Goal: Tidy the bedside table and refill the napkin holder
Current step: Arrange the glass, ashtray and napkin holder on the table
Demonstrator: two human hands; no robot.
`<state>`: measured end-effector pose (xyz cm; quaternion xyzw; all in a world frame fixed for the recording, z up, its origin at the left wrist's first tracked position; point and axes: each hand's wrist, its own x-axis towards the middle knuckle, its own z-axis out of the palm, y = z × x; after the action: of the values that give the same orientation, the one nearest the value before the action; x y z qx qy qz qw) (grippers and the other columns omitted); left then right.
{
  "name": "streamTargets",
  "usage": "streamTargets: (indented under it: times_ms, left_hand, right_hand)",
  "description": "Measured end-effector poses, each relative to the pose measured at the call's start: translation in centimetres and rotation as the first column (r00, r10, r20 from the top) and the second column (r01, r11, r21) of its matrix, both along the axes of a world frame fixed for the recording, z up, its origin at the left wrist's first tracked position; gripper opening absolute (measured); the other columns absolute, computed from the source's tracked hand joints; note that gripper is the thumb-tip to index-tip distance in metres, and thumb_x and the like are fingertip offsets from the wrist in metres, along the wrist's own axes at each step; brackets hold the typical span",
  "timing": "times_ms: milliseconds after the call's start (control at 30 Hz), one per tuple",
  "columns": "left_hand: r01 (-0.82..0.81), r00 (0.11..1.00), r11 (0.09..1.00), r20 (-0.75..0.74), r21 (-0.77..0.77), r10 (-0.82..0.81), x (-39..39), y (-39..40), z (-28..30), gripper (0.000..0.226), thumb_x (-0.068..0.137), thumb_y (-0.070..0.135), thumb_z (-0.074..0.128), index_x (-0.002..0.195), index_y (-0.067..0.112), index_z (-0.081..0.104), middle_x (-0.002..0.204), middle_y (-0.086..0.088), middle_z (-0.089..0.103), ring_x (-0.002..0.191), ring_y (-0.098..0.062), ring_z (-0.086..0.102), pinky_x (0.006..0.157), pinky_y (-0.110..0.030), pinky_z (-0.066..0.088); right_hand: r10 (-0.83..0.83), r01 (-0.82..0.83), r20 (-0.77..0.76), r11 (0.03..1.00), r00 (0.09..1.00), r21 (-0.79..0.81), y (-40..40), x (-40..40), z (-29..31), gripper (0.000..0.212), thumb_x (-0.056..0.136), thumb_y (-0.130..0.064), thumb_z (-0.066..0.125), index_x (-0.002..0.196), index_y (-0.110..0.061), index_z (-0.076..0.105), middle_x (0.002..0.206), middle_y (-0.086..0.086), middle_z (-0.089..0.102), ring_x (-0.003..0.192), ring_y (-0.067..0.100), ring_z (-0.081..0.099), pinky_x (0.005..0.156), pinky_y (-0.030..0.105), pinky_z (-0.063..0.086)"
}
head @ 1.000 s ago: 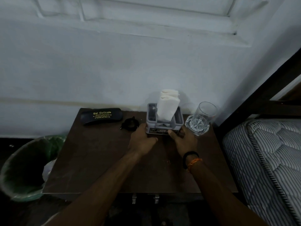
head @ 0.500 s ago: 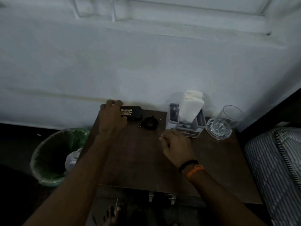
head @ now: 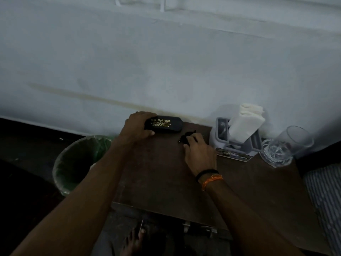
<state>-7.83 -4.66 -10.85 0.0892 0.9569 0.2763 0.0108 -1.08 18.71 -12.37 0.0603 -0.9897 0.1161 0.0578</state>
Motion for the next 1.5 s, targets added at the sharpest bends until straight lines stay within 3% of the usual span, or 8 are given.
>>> streamTargets:
  times_ms: [100, 233, 533, 1067, 1500]
  left_hand:
    - [-0.011, 0.999, 0.999, -0.041, 0.037, 0.013, -0.1, 0.1, -0.4, 0.063, 0.071, 0.015, 0.079, 0.130, 0.010, 0.059, 0.126, -0.016, 0.063, 0.118, -0.034, 0.056, 0.102, -0.041, 0.041]
    - [-0.007, 0.997, 0.999, -0.076, 0.044, 0.010, -0.3, 0.1, -0.8, 0.061, 0.071, 0.004, 0.078, 0.128, 0.008, 0.060, 0.123, -0.017, 0.064, 0.116, -0.036, 0.057, 0.100, -0.040, 0.041]
    - [-0.017, 0.998, 0.998, -0.065, 0.058, 0.021, -0.1, -0.4, -0.9, 0.061, 0.071, -0.005, 0.073, 0.128, 0.011, 0.059, 0.127, -0.014, 0.062, 0.120, -0.033, 0.054, 0.102, -0.037, 0.041]
    - [-0.029, 0.997, 0.996, -0.071, 0.089, 0.035, -0.2, -0.8, -1.2, 0.063, 0.068, -0.010, 0.070, 0.128, 0.008, 0.059, 0.125, -0.017, 0.062, 0.117, -0.034, 0.057, 0.098, -0.030, 0.039]
    - [-0.044, 0.997, 0.996, -0.060, 0.080, 0.049, 0.0, -1.1, -0.9, 0.062, 0.071, -0.012, 0.064, 0.129, 0.008, 0.057, 0.129, -0.016, 0.060, 0.121, -0.034, 0.054, 0.101, -0.036, 0.042]
  right_hand:
    - [-0.011, 0.011, 0.000, 1.000, 1.000, 0.002, -0.1, -0.2, -0.3, 0.029, 0.099, -0.026, 0.049, 0.122, -0.012, 0.060, 0.130, 0.006, 0.051, 0.089, 0.028, 0.065, 0.070, 0.041, 0.057]
    - [-0.017, 0.017, 0.000, 1.000, 1.000, 0.006, -0.1, -0.4, -0.4, 0.028, 0.099, -0.026, 0.048, 0.118, -0.013, 0.062, 0.125, 0.007, 0.055, 0.090, 0.029, 0.065, 0.072, 0.039, 0.056]
    - [-0.029, 0.029, 0.000, 0.999, 1.000, 0.043, -0.1, -1.1, -0.9, 0.022, 0.098, -0.019, 0.049, 0.112, -0.013, 0.065, 0.118, 0.007, 0.058, 0.087, 0.026, 0.064, 0.074, 0.039, 0.057]
    - [-0.090, 0.090, -0.013, 0.996, 0.996, 0.023, -0.5, -2.7, -1.2, 0.026, 0.099, -0.018, 0.049, 0.119, -0.011, 0.064, 0.120, 0.009, 0.058, 0.092, 0.027, 0.064, 0.077, 0.034, 0.053]
    - [-0.081, 0.080, 0.000, 0.996, 0.997, 0.035, -0.6, -2.9, -1.2, 0.026, 0.099, -0.019, 0.050, 0.120, -0.011, 0.063, 0.121, 0.010, 0.058, 0.096, 0.027, 0.064, 0.081, 0.036, 0.053]
